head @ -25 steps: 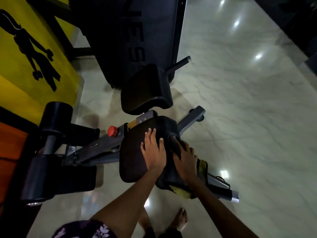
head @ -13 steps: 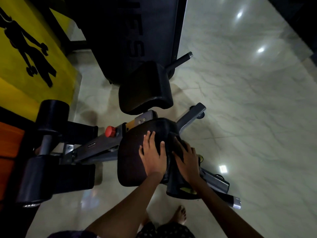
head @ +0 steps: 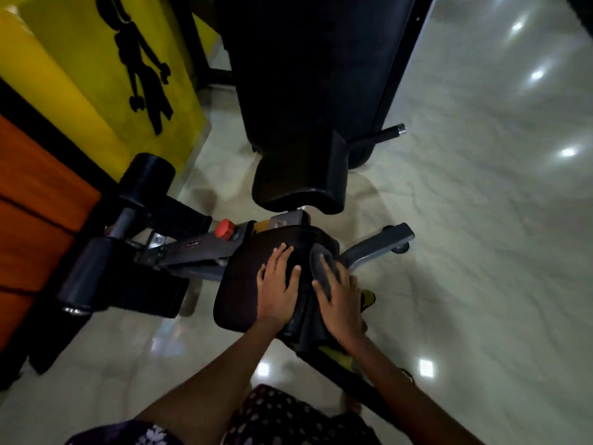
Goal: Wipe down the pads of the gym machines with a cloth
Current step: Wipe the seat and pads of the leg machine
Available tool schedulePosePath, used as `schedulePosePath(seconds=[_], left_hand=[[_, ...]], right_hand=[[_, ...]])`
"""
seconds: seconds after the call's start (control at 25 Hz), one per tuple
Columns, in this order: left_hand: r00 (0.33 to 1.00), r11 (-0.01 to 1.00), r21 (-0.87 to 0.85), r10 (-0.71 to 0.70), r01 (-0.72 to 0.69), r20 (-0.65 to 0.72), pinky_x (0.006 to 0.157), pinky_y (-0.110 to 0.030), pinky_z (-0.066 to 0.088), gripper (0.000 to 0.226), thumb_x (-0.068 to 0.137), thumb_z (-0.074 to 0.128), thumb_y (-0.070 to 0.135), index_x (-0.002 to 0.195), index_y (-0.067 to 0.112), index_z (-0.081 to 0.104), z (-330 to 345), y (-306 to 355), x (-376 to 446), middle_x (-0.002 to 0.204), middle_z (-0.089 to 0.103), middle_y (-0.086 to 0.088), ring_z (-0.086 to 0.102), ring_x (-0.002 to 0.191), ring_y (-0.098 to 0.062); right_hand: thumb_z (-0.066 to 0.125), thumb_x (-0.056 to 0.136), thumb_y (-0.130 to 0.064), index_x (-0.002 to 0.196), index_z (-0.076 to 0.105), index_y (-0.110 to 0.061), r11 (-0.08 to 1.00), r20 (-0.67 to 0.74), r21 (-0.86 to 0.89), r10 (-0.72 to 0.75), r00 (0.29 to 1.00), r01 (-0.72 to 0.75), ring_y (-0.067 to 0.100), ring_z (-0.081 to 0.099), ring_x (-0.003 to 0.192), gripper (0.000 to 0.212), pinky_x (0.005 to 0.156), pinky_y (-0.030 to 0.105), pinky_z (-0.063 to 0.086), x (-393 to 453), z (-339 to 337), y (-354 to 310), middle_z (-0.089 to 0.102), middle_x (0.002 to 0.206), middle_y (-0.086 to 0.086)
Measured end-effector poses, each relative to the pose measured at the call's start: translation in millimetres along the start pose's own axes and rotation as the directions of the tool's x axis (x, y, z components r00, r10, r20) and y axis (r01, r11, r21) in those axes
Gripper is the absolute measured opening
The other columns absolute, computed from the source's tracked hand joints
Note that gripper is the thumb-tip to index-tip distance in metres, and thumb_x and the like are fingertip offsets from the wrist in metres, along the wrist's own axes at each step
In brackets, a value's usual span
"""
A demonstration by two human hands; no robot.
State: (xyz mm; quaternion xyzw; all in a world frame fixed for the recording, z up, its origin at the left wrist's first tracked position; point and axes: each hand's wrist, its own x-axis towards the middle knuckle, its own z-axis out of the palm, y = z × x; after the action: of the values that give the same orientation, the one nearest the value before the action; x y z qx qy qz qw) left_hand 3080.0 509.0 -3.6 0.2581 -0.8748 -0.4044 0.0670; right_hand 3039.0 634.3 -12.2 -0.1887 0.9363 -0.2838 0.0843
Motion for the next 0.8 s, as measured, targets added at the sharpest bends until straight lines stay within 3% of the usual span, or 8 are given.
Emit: schedulePosePath(seconds=[0.2, 0.36, 0.48, 0.56, 0.64, 0.72, 0.8], left_hand=[[0.999, 0.999, 0.045, 0.006, -0.004, -0.045, 0.118, -0.04, 0.013, 0.055, 0.093, 0.027, 0.043, 0.141, 0.019, 0.039, -1, 4, -4, 0.152, 0.032, 0.001, 0.021, 0.142, -0.013], [0.949, 0.967, 0.172, -0.134, 0.188, -0.284, 0.115, -0.041, 0.016, 0.052, 0.097, 0.03, 0.041, 0.137, 0.01, 0.042, 8, 13, -26, 0.144, 0.043, -0.008, 0.032, 0.137, -0.021], [0.868, 0.914, 0.107, -0.327, 0.391, -0.374, 0.116, -0.046, 0.01, 0.048, 0.099, 0.032, 0.042, 0.136, 0.012, 0.043, 26, 22, -47, 0.144, 0.042, -0.005, 0.032, 0.137, -0.018], [0.747, 0.848, -0.05, -0.491, 0.527, -0.447, 0.116, -0.05, 0.006, 0.045, 0.099, 0.036, 0.04, 0.135, 0.014, 0.045, 29, 21, -47, 0.144, 0.041, -0.003, 0.031, 0.137, -0.018], [0.632, 0.785, -0.198, -0.597, 0.587, -0.494, 0.116, -0.054, 0.008, 0.045, 0.099, 0.037, 0.039, 0.135, 0.014, 0.046, 26, 21, -42, 0.145, 0.04, -0.004, 0.03, 0.138, -0.02], [0.624, 0.794, -0.171, -0.573, 0.584, -0.531, 0.117, -0.053, 0.003, 0.043, 0.099, 0.037, 0.037, 0.135, 0.014, 0.047, 27, 22, -39, 0.146, 0.04, -0.003, 0.028, 0.139, -0.02], [0.648, 0.806, -0.09, -0.532, 0.585, -0.545, 0.117, -0.051, 0.001, 0.041, 0.1, 0.037, 0.035, 0.135, 0.016, 0.048, 29, 23, -41, 0.146, 0.04, -0.002, 0.025, 0.141, -0.019]], right_hand=[[0.03, 0.093, -0.051, 0.142, 0.041, -0.027, 0.983, 0.059, -0.083, -0.161, 0.985, 0.166, 0.038, 0.049, 0.109, 0.055, 0.089, 0.046, 0.04, 44, -20, 1, 0.047, 0.136, 0.012], [0.044, 0.097, -0.04, 0.144, 0.035, -0.031, 0.937, 0.146, -0.184, -0.272, 0.951, 0.296, 0.035, 0.042, 0.116, 0.049, 0.092, 0.044, 0.035, 60, -29, -5, 0.037, 0.145, 0.008], [0.044, 0.097, -0.038, 0.144, 0.032, -0.036, 0.777, 0.311, -0.221, -0.517, 0.798, 0.59, 0.034, 0.037, 0.124, 0.049, 0.097, 0.046, 0.032, 54, -43, 8, 0.03, 0.151, 0.004], [0.043, 0.097, -0.037, 0.145, 0.031, -0.037, 0.684, 0.388, -0.261, -0.572, 0.723, 0.681, 0.033, 0.033, 0.127, 0.049, 0.098, 0.046, 0.03, 77, -49, 5, 0.026, 0.152, 0.002], [0.043, 0.097, -0.039, 0.144, 0.034, -0.036, 0.711, 0.382, -0.315, -0.511, 0.77, 0.629, 0.032, 0.031, 0.129, 0.047, 0.099, 0.046, 0.028, 101, -49, -10, 0.028, 0.151, 0.002], [0.045, 0.096, -0.039, 0.141, 0.04, -0.033, 0.752, 0.324, -0.341, -0.47, 0.821, 0.564, 0.033, 0.033, 0.127, 0.046, 0.099, 0.047, 0.027, 104, -44, -20, 0.032, 0.148, 0.005], [0.052, 0.093, -0.035, 0.138, 0.045, -0.03, 0.732, 0.312, -0.319, -0.518, 0.796, 0.602, 0.035, 0.039, 0.121, 0.046, 0.095, 0.048, 0.03, 89, -38, -18, 0.038, 0.145, 0.007]])
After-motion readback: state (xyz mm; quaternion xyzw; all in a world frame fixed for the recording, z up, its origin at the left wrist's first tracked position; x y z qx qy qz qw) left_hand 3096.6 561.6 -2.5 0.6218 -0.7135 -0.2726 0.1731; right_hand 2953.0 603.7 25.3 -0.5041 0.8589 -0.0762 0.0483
